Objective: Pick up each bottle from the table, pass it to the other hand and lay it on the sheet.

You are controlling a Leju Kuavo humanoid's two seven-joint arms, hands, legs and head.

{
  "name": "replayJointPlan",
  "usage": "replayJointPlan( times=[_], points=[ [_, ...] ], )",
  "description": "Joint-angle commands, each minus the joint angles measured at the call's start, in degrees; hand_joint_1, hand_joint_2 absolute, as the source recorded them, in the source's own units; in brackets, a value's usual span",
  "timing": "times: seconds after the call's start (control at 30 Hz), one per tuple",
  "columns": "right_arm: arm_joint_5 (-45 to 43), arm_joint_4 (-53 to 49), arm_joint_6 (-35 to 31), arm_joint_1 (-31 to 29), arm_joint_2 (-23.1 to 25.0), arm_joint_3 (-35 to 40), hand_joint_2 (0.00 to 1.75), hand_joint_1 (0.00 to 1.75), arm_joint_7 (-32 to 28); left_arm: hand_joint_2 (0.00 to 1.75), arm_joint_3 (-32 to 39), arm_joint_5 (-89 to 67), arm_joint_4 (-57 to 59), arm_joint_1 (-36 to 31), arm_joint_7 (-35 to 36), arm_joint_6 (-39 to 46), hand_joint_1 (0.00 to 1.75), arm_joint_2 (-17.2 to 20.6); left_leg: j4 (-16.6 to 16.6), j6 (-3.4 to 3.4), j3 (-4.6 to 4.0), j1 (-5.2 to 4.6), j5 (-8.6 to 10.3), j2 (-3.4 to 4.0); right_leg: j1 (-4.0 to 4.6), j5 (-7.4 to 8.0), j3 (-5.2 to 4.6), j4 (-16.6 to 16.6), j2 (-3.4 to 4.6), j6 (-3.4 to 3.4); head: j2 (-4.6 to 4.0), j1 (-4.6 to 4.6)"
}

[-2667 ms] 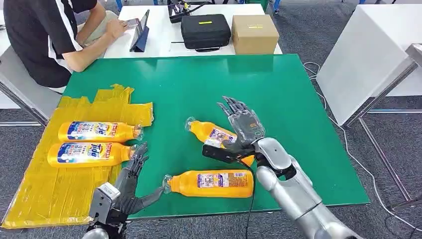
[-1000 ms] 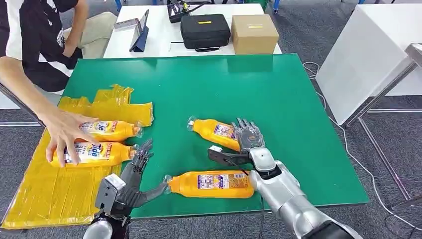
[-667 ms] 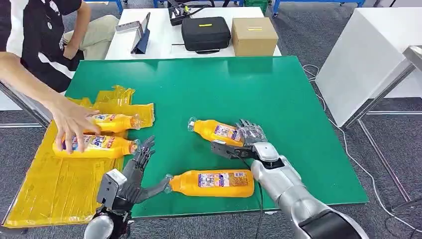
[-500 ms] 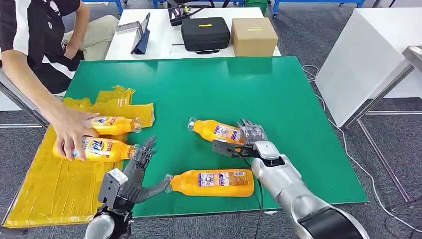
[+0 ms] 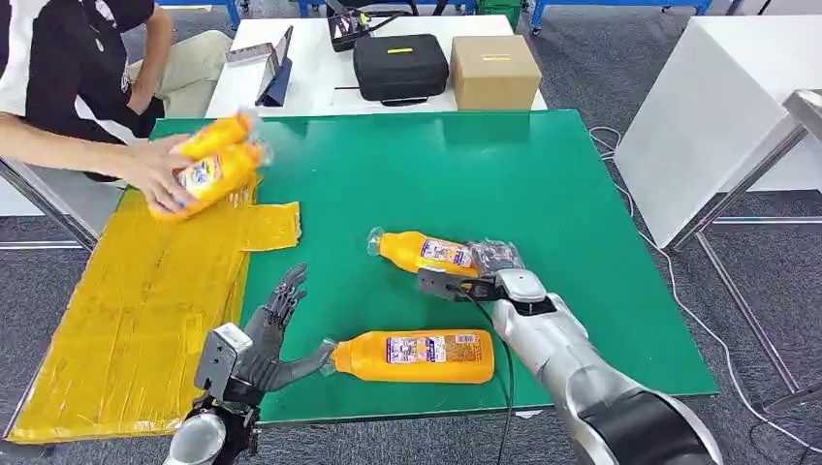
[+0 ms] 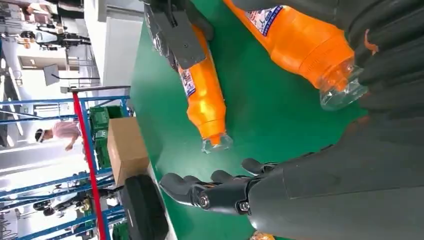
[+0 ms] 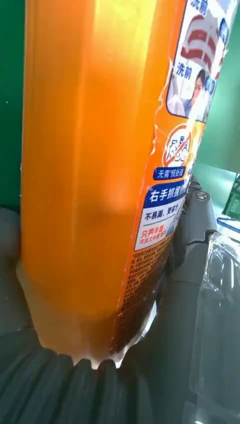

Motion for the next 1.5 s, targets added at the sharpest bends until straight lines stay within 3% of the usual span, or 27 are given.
replayJointPlan(
  times=[0.03, 0.23, 0.3, 0.37, 0.43, 0.53, 0.6, 0.73, 0.93, 1.27, 1.5],
  points=[
    [0.60, 5.65, 0.00, 0.11, -0.01, -0.27, 1.75, 1.75, -0.17, 1.75, -1.05, 0.54, 3.85, -2.81, 0.00, 0.28, 0.00, 0.38, -0.12, -0.20, 0.00, 0.07, 0.04, -0.11, 0.06, 0.02, 0.15, -0.17, -0.13, -0.06, -0.02, -0.02],
    [0.37, 4.03, -3.70, -0.18, 0.18, -0.86, 1.75, 1.75, -0.77, 1.75, -0.38, 0.72, 2.77, -2.41, 0.18, 0.43, 0.00, -0.05, -0.06, -0.18, -0.02, 0.04, 0.05, -0.09, 0.03, 0.01, 0.47, -0.09, -0.11, -0.05, -0.02, -0.02],
    [0.63, -1.38, -13.86, 2.00, 0.45, -1.74, 1.75, 1.75, -0.73, 1.75, 0.59, 0.23, 0.02, -0.26, 0.60, 0.54, 0.00, -0.11, -0.07, -0.18, -0.02, 0.06, 0.05, -0.05, 0.05, 0.02, 0.47, -0.11, -0.07, -0.05, 0.00, 0.00],
    [-2.05, -7.60, -19.32, 4.70, 0.86, -3.50, 1.75, 1.75, -3.23, 1.75, 1.18, 0.46, -1.49, 0.87, 0.89, -0.18, 0.00, -0.04, -0.03, -0.12, -0.03, 0.05, 0.01, 0.04, 0.04, 0.01, 0.44, -0.06, 0.02, -0.03, -0.02, 0.00],
    [-6.01, -14.31, -24.13, 7.88, 1.37, -4.78, 1.75, 1.75, -6.88, 1.75, 1.36, -0.08, -1.78, 0.91, 1.05, -0.34, 0.00, 0.01, -0.03, -0.21, -0.14, 0.06, -0.01, 0.03, 0.05, -0.02, 0.35, -0.05, 0.01, -0.06, -0.02, 0.00],
    [-19.17, -23.92, -26.66, 13.76, 1.88, -5.08, 1.75, 1.75, -17.74, 1.75, 0.41, -3.87, -1.88, 0.19, 0.37, 1.82, 0.00, 0.15, -0.02, -0.13, -0.33, 0.03, -0.01, -0.01, 0.04, -0.04, 0.22, -0.01, 0.02, -0.04, -0.02, -0.02],
    [-21.29, -25.36, -27.58, 14.96, 1.98, -4.76, 1.75, 1.75, -19.48, 1.75, 0.26, -3.94, -1.89, 0.09, 0.39, 1.83, 0.00, 0.12, -0.03, -0.15, -0.31, 0.04, -0.03, -0.06, 0.05, -0.08, 0.26, -0.01, -0.05, -0.05, -0.02, -0.02],
    [-31.70, -30.43, -31.37, 17.89, 3.89, -4.64, 1.75, 1.75, -28.82, 1.75, -2.22, -6.58, -2.00, -1.39, 0.61, 2.43, 0.00, 0.54, 0.01, -0.18, -0.40, 0.08, -0.04, -0.11, 0.07, -0.09, 0.16, 0.01, -0.08, -0.07, -0.02, -0.02],
    [-42.68, -37.03, -25.90, 21.45, 5.53, -3.19, 1.75, 1.75, -32.86, 1.75, -5.69, -9.97, -2.75, -3.91, 2.89, 3.28, 0.00, -0.22, 0.04, -0.09, -0.71, 0.07, 0.03, -0.11, 0.05, -0.06, -0.17, 0.06, -0.12, -0.03, -0.02, 0.00],
    [-45.11, -36.88, -23.93, 21.95, 6.48, -2.41, 1.75, 1.75, -34.33, 1.75, -6.68, -11.49, -2.63, -4.31, 3.07, 4.32, 0.00, -0.30, -0.01, -0.06, -0.67, 0.02, 0.02, -0.04, 0.03, -0.04, -0.13, 0.02, -0.03, -0.02, -0.02, -0.02],
    [-43.97, -36.25, -21.34, 22.54, 8.84, 2.48, 1.75, 1.75, -34.21, 1.75, -8.41, -13.48, -2.75, -5.48, 4.00, 6.16, 0.00, -1.29, 0.01, -0.16, -0.62, 0.08, -0.03, 0.04, 0.07, -0.06, -0.11, 0.03, 0.04, -0.06, -0.02, 0.00]
  ],
)
